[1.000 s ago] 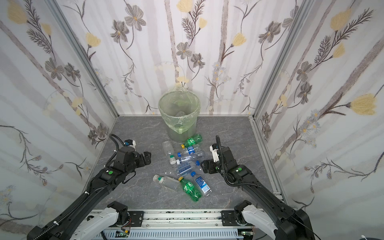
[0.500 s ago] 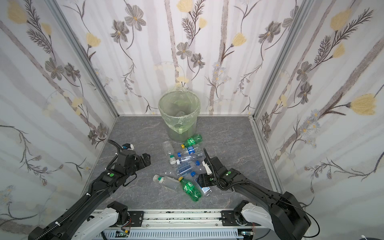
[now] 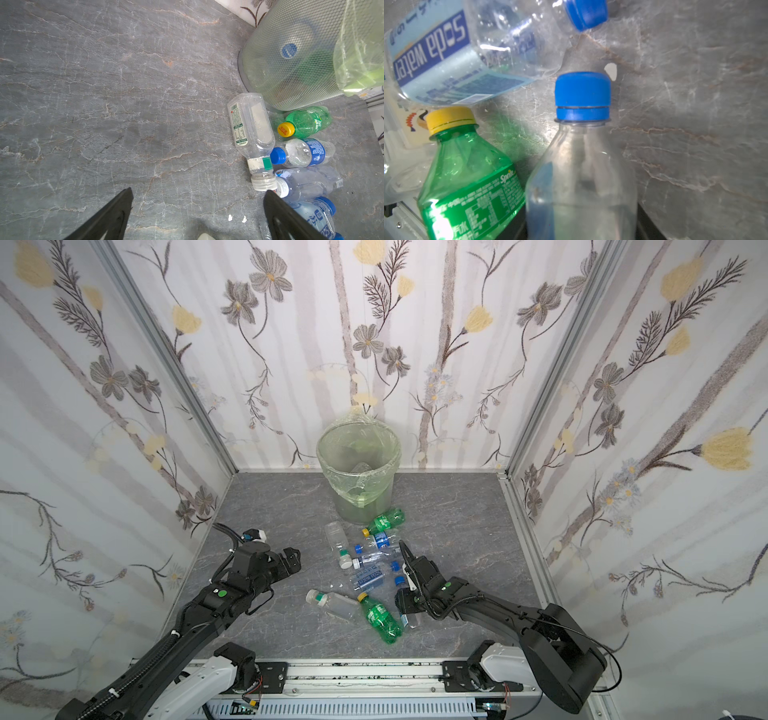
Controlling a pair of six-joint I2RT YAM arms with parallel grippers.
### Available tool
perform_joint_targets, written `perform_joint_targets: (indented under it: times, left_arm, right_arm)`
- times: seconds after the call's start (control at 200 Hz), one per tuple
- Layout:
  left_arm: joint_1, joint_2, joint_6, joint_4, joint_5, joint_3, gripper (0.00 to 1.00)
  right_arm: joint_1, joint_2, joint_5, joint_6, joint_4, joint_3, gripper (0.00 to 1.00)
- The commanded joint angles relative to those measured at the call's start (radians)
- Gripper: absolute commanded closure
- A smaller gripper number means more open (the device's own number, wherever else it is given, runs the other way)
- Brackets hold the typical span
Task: Throw the plastic bottles in the bin
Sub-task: 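Lower the right gripper onto a clear blue-capped bottle and close it, then lift the bottle with the right gripper over the wastebasket, then open the right gripper to drop the bottle and withdraw the right arm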
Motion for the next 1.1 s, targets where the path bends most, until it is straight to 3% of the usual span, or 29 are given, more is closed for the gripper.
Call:
perform_joint_targets:
  times: [0.0,0.135,0.28,0.43,0.555,0.695,0.834,0.864,0.889,0.919,0.944,1.014,1.094]
  left_arm:
    - [0.001,-0.002,-0.014,0.023,-0.003,-0.004,0.0]
    - [0.002,-0.003,-0.014,0.024,0.014,-0.006,0.0]
    - [0.002,-0.011,-0.011,0.023,0.016,-0.005,0.0]
    - [0.002,-0.026,-0.01,0.025,0.016,-0.007,0.0]
    - [0.004,-0.038,-0.01,0.027,0.026,-0.007,0.0]
    - [0.002,-0.04,-0.018,0.025,0.045,0.0,0.0]
    - [0.003,-0.042,-0.023,0.025,0.062,0.013,0.0]
    - [0.003,-0.041,-0.023,0.025,0.065,0.017,0.0]
    - [0.002,-0.04,-0.021,0.025,0.071,0.022,0.0]
    - [0.004,-0.038,-0.02,0.026,0.08,0.026,0.0]
    - [0.004,-0.035,-0.018,0.024,0.089,0.03,0.0]
    - [0.003,-0.033,-0.022,0.021,0.118,0.041,0.0]
    - [0.003,-0.043,-0.028,0.017,0.139,0.045,0.0]
  right_arm:
    - [0.001,-0.016,0.079,0.015,0.032,0.012,0.54]
    - [0.001,-0.138,0.145,-0.005,0.018,0.04,0.65]
    - [0.001,-0.385,0.232,-0.079,0.035,0.11,0.75]
    - [-0.005,-0.591,0.275,-0.2,0.184,0.141,0.74]
    - [-0.015,-0.614,0.26,-0.285,0.302,0.208,0.75]
    - [-0.056,-0.441,0.206,-0.336,0.391,0.384,0.76]
    - [-0.152,-0.08,0.039,-0.303,0.377,0.714,0.75]
    - [-0.17,0.042,0.007,-0.294,0.313,0.844,0.66]
    - [-0.181,0.137,-0.002,-0.287,0.24,0.959,0.51]
    - [-0.189,0.262,-0.011,-0.29,0.142,1.1,0.27]
    - [-0.195,0.349,-0.026,-0.3,0.063,1.211,0.16]
    - [-0.197,0.505,-0.032,-0.307,-0.085,1.418,0.1]
    - [-0.198,0.53,-0.037,-0.308,-0.084,1.419,0.08]
